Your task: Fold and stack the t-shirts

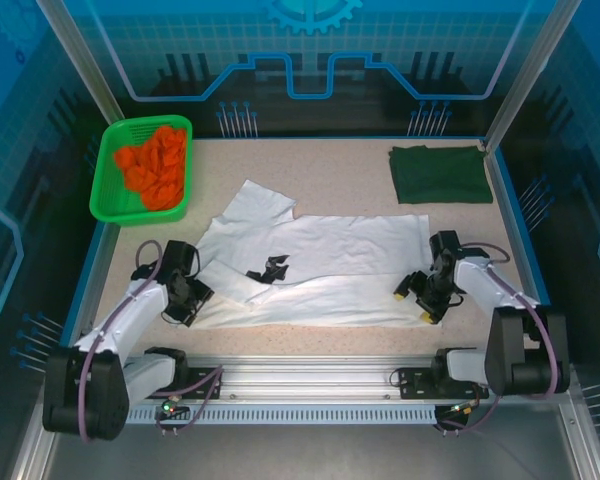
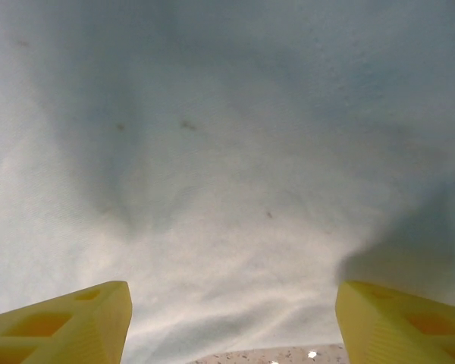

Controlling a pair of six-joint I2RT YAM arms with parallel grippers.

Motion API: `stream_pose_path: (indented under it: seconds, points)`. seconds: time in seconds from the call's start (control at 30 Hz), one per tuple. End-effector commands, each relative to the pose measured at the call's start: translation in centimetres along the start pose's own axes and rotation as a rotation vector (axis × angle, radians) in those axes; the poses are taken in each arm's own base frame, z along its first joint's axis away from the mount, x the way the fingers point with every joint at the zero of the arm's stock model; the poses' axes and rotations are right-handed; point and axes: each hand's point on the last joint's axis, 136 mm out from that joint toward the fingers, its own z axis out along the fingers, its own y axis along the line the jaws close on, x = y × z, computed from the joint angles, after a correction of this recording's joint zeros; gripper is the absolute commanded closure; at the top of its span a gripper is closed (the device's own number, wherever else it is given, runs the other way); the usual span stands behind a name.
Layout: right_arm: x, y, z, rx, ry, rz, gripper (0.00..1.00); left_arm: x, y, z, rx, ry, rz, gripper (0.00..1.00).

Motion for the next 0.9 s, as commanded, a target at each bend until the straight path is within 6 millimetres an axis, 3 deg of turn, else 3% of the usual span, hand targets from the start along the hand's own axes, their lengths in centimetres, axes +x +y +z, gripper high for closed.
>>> stream_pose_path:
  seconds: [0.0, 0.13, 0.27, 0.33, 0.43, 0.57, 0.7, 0.87]
  points:
    - [-1.3, 3.2, -3.1, -0.095, -0.116, -0.070, 0.28, 0.1, -2.2, -2.6, 0.101, 0.031, -0.013, 0.43]
    - [-0.5, 10.7, -5.5, -0.316, -0.195, -0.303, 0.31, 0.5, -5.5, -4.2, 0.214, 0.085, 0.047, 0.42]
    - [4.9, 18.4, -5.3, -0.403, -0.140, -0.631, 0.40, -0.3, -6.3, -4.3, 0.213, 0.100, 0.094, 0.39]
    - [8.4, 21.9, -4.4, -0.376, -0.102, -0.812, 0.48, -1.7, -6.9, -3.8, 0.223, 0.115, 0.119, 0.41]
    - [13.6, 26.4, -3.3, -0.362, -0.070, -1.092, 0.53, -3.8, -7.5, -3.2, 0.182, 0.155, 0.175, 0.43]
    - [19.0, 30.3, 0.2, -0.304, 0.036, -1.332, 0.50, -4.3, -8.4, -3.1, 0.164, 0.205, 0.219, 0.43]
    - [22.6, 33.0, 3.1, -0.230, 0.041, -1.499, 0.46, -5.2, -7.3, -2.5, 0.103, 0.164, 0.211, 0.42]
    - [24.7, 34.1, 5.6, -0.152, 0.060, -1.563, 0.45, -5.2, -8.0, -0.9, 0.169, 0.235, 0.164, 0.42]
